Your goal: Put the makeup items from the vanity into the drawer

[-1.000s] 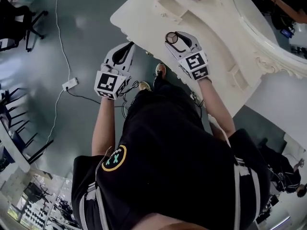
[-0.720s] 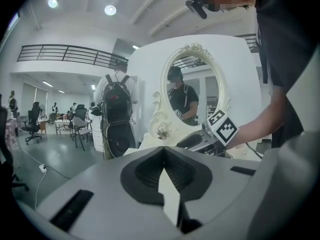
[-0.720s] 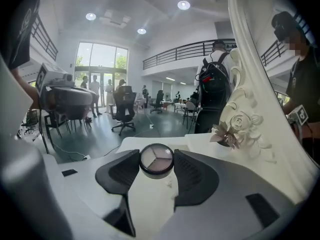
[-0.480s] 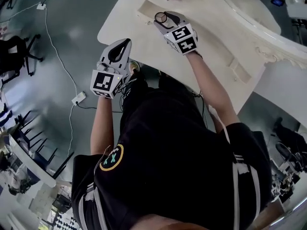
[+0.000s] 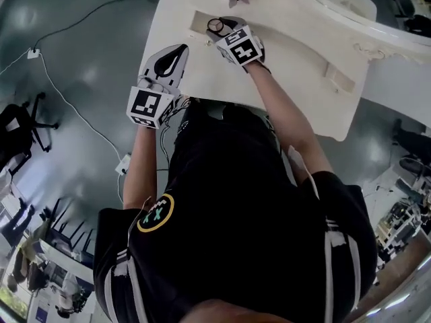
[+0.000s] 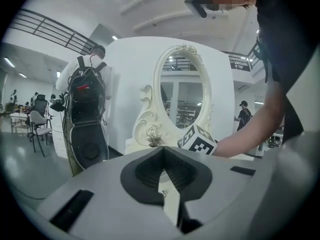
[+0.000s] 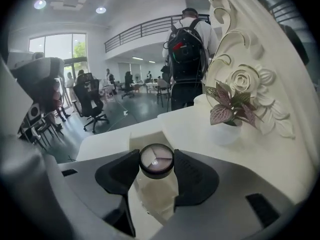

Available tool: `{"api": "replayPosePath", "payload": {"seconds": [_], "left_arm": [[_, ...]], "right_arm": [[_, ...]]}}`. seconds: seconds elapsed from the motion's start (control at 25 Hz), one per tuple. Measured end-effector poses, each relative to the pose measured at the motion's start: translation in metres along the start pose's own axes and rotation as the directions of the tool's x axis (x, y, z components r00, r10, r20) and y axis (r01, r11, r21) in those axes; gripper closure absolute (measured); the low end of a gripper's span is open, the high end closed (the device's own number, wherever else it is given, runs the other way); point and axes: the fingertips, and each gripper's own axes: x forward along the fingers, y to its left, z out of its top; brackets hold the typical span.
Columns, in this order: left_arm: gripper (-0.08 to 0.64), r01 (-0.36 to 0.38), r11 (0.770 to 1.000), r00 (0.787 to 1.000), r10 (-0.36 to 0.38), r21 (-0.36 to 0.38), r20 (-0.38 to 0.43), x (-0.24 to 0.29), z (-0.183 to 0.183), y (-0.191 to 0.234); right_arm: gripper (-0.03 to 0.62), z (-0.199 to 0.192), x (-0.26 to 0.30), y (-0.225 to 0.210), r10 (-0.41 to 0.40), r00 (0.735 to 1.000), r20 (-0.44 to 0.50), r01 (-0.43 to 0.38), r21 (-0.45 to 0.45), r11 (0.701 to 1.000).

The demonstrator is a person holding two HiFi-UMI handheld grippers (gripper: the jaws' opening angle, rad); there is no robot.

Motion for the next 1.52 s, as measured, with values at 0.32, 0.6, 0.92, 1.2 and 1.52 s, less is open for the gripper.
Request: {"api": "replayPosePath", "payload": {"seconds": [0.32,0.6,0.92,1.2,1.52], "left_arm": [[0.541,0.045,0.999,0.999,-0.045,0.011,-0.014,-0.005,-0.002,0.013],[0.541,0.061,0.998,0.998,-0.061,0.011,-0.009,-0.005,0.001,0.014],[0.541,0.076,0.996,0.997,-0.076,0.045,0.006,0.006,0.016,0.005],[0.541,0.101,0.991,0.994,-0.105,0.086,0.033,0.015,0.036,-0.013],[0.541,0.132,0.983,0.988,-0.14,0.125,0.06,0.018,0.059,-0.034]], "right_arm": [[0.351,0.007,0.007,0.006,-0.027,1.0,0.006,0.026,0.05,0.998],[0.291,0.005,-0.009,0.011,-0.025,1.0,0.001,0.024,0.035,0.999],[0.369,0.043,-0.092,0.023,-0.022,0.965,0.261,0.021,0.006,1.0],[0.558,0.07,-0.179,0.039,-0.049,0.894,0.445,0.08,-0.051,0.996],[0.571,0.077,-0.215,0.051,-0.058,0.853,0.519,0.128,-0.1,0.987]]}}
